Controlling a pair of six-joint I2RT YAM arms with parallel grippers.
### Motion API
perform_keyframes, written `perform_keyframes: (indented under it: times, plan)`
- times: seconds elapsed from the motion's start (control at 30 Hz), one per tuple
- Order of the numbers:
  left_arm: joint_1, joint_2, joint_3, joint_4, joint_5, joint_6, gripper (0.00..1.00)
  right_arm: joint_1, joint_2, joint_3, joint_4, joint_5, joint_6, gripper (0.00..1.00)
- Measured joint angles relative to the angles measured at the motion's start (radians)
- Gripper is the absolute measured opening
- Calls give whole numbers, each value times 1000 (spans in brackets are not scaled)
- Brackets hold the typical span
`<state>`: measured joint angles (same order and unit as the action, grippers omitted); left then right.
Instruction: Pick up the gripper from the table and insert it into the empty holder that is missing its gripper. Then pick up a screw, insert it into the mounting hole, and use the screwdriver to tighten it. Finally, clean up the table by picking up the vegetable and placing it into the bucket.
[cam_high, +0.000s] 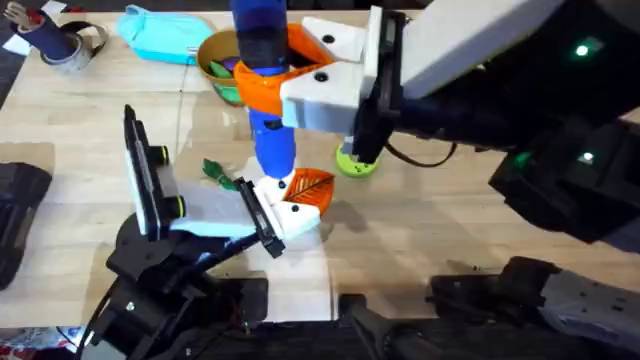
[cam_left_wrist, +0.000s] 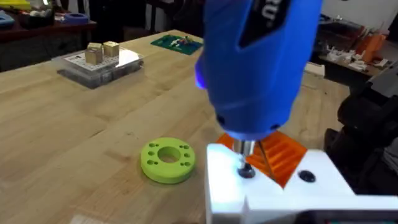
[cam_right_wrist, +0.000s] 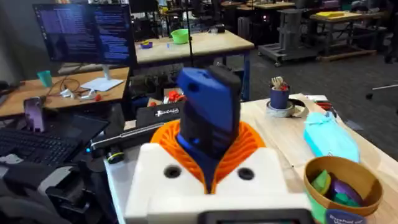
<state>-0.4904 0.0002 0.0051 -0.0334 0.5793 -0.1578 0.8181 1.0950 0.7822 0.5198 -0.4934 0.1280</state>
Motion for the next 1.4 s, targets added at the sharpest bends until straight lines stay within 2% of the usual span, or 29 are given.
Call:
perform_keyframes:
  times: [1.4]
  plan:
    - [0,0,0,0,0,0,14,0,-6,0,1,0,0,25]
